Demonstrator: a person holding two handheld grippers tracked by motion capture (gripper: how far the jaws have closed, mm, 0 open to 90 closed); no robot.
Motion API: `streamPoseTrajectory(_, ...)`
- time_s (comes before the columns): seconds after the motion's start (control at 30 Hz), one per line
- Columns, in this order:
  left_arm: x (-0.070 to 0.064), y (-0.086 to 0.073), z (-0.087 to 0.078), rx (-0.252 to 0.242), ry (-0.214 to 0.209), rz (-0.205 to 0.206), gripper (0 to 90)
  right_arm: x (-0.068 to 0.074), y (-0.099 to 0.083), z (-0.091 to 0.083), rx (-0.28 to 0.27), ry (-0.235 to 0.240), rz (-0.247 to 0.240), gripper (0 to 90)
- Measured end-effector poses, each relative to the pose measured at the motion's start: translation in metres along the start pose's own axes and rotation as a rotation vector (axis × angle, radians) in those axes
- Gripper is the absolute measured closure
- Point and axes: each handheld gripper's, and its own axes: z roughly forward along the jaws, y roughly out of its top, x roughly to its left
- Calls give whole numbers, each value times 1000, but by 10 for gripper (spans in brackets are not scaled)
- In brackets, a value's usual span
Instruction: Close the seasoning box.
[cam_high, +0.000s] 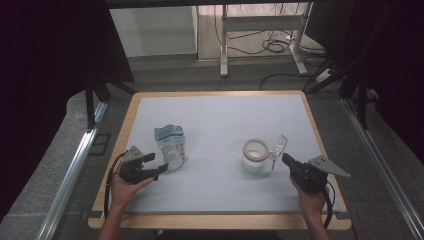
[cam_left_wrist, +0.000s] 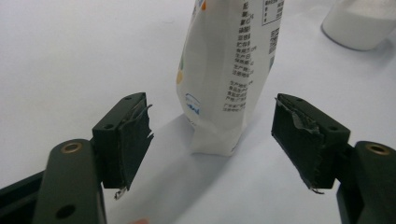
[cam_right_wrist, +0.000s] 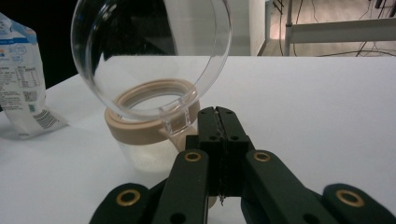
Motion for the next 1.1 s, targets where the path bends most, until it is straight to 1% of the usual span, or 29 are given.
streamPoseTrajectory(0.33, 1, -2, 3, 6, -8, -9, 276, 0, 6, 6, -14, -6, -1, 899)
streamPoseTrajectory(0.7, -2, -2, 5, 19, -16, 5, 275, 6, 9, 7, -21, -1, -13, 899)
streamPoseTrajectory(0.97, -2, -3, 7, 27, -18, 6, 273, 8, 10, 9, -26, 0, -25, 899)
streamPoseTrajectory(1.1, -1, -3, 7, 29, -19, 5, 272, 9, 10, 9, -24, 3, -21, 899)
